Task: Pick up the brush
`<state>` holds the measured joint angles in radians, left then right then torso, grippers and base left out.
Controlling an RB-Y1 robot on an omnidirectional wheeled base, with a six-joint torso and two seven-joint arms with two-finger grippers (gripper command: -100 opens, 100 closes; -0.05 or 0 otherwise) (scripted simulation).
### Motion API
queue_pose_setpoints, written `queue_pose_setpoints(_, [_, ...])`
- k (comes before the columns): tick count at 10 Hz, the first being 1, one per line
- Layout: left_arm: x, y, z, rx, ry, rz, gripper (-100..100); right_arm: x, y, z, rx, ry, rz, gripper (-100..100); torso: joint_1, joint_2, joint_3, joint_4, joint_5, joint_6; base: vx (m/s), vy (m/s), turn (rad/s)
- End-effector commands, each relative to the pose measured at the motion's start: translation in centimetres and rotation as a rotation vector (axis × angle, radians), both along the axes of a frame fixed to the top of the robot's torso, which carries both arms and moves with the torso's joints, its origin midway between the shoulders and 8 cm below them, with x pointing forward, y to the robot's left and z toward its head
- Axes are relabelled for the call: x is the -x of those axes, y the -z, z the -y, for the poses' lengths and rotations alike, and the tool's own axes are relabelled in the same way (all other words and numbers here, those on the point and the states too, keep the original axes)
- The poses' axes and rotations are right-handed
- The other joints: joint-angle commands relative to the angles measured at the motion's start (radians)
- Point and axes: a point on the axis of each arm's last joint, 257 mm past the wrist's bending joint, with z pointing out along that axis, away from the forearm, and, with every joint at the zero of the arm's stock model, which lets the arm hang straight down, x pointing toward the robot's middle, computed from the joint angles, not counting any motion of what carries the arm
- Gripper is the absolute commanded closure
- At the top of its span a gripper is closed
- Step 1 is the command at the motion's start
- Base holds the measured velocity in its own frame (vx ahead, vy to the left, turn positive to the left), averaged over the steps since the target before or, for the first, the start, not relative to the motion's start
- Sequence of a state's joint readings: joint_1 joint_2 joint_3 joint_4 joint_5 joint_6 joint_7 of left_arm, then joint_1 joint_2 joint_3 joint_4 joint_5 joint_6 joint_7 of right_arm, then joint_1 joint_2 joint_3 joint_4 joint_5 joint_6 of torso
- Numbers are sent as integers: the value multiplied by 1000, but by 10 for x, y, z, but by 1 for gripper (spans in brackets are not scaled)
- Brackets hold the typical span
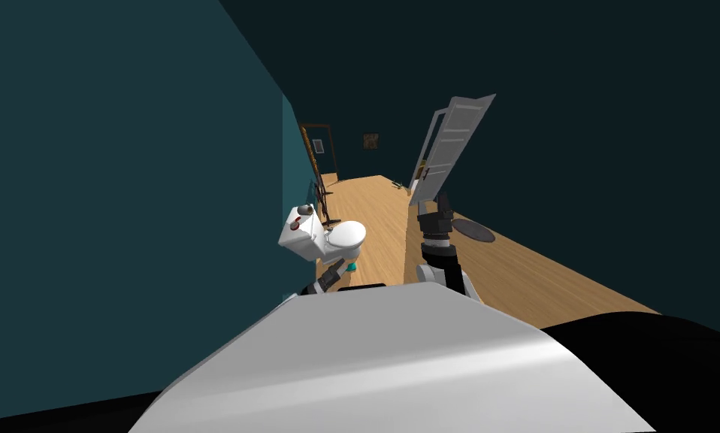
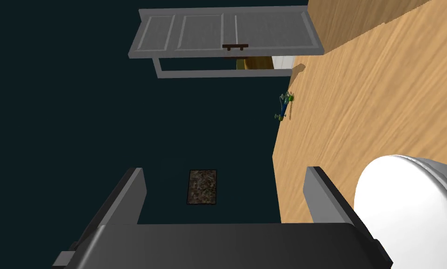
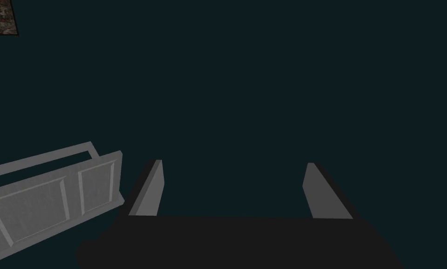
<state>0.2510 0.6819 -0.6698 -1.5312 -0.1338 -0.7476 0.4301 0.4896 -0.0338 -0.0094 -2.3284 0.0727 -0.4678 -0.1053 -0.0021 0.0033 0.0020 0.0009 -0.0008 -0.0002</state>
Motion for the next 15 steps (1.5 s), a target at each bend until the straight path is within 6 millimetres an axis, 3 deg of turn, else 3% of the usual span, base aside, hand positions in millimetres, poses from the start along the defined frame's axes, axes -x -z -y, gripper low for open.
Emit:
queue_pose_setpoints(1, [9,21,-10,-40,17,-41,-100,0,0,0,0,0,0,0,0,0,0,0,0,0,-26,-45,-94])
queue_pose_setpoints(2, [9,21,-10,-40,17,-41,-100,0,0,0,0,0,0,0,1,0,0,0,0,-1,-6,-14,25])
queue_pose_setpoints(3, [22,41,-23,-78,55,-89,-100,0,0,0,0,0,0,0,2,-1,-1,0,1,-1,-7,-32,-169])
queue_pose_setpoints(5, [23,49,-31,-100,49,-103,-100,0,0,0,0,0,0,0,2,-2,-1,0,0,0,-8,-24,-66])
queue_pose_setpoints(7, [37,73,-57,-163,75,-163,-100,0,0,0,0,0,0,0,2,-2,-1,0,0,0,-10,-33,-168])
queue_pose_setpoints(13, [74,126,-164,-370,108,-337,-100,0,0,0,0,0,0,0,2,-3,-2,0,0,0,2,-33,-153])
queue_pose_setpoints(14, [74,126,-168,-377,108,-338,-100,0,0,0,0,0,0,0,3,-3,-1,0,0,-1,3,-4,22])
queue_pose_setpoints(15, [83,134,-197,-423,110,-385,-100,0,0,0,0,0,0,0,4,-2,-1,0,1,-1,11,-14,-221])
